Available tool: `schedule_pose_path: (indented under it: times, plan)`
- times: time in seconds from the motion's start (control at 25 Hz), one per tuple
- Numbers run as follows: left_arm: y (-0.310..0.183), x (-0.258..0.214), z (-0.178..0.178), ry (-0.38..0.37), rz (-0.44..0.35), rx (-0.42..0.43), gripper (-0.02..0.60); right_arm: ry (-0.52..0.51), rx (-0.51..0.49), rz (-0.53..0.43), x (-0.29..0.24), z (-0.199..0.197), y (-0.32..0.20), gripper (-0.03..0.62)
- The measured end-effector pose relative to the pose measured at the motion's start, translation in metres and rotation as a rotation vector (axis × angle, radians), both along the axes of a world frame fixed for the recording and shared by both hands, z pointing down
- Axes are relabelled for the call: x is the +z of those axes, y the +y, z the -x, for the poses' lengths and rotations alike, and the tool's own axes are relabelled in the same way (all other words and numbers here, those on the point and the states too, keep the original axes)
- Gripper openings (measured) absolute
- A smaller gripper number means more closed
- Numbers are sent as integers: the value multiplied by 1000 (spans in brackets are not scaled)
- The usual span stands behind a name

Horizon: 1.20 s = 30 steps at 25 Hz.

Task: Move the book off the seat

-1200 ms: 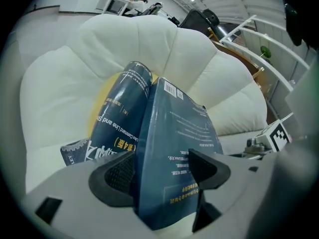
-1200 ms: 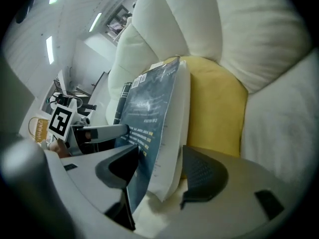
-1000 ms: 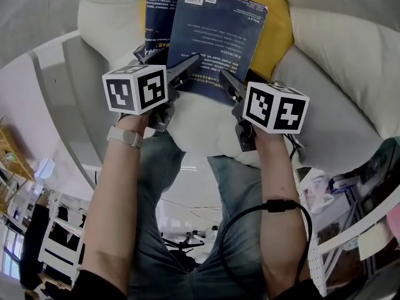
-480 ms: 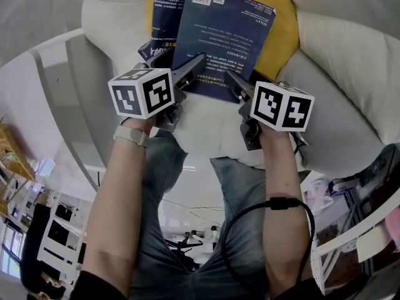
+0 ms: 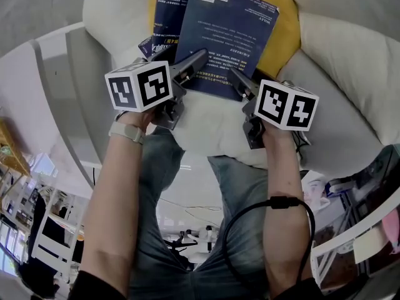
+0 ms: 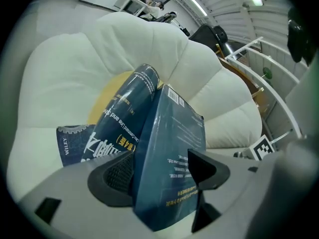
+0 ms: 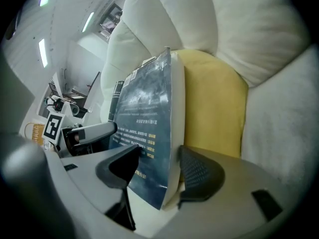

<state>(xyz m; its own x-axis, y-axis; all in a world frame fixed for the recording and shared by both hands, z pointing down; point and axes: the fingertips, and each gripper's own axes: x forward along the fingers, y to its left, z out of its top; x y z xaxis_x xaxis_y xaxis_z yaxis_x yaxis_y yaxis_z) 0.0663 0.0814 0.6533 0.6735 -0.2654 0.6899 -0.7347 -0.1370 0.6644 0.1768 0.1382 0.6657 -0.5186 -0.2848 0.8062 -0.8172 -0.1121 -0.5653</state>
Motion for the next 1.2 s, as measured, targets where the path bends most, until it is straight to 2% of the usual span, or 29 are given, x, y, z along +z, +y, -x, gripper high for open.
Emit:
schedule_pose_path:
  times: [0.2,0.36,0.48,0.56,0.64,0.68,0.72,0.76,0.84,0.92,1.0,1.08,1.2]
  plan:
    - [-2,-5,17,113,68,-47,327,9,3,-12,-1,11,-5,267]
    - [2,-18,15,191,105,-54,285,-11,37,-47,-5,1,-7,267]
    - [7,-33,11,278,138,-98,280,-20,61,-66,-6,-7,-5,267]
    - [9,-47,5,362,180,-142,267,-10,75,-73,-5,-11,-3,258]
    - [4,-74,-12,515,206,-175,249,-2,107,-65,-3,-14,-3,243]
    - [2,-87,-22,568,196,-174,239,-4,127,-56,-2,-14,-4,238]
    - [1,-96,-30,575,172,-157,235,-6,142,-48,-1,-14,-5,234]
    - [2,-100,-35,535,140,-128,235,-1,150,-40,0,-15,-5,232]
    - [8,-97,-35,398,74,-63,235,19,139,-30,2,-15,-6,230]
    - [9,-92,-31,324,35,-43,235,10,126,-30,0,-17,-5,235]
    - [7,-92,-29,346,38,-77,235,-24,140,-42,-5,-19,-4,256]
    - [7,-97,-32,410,62,-114,235,-41,160,-65,-12,-24,-5,272]
    - [8,-107,-43,494,89,-125,213,-34,159,-98,-29,-34,-10,295]
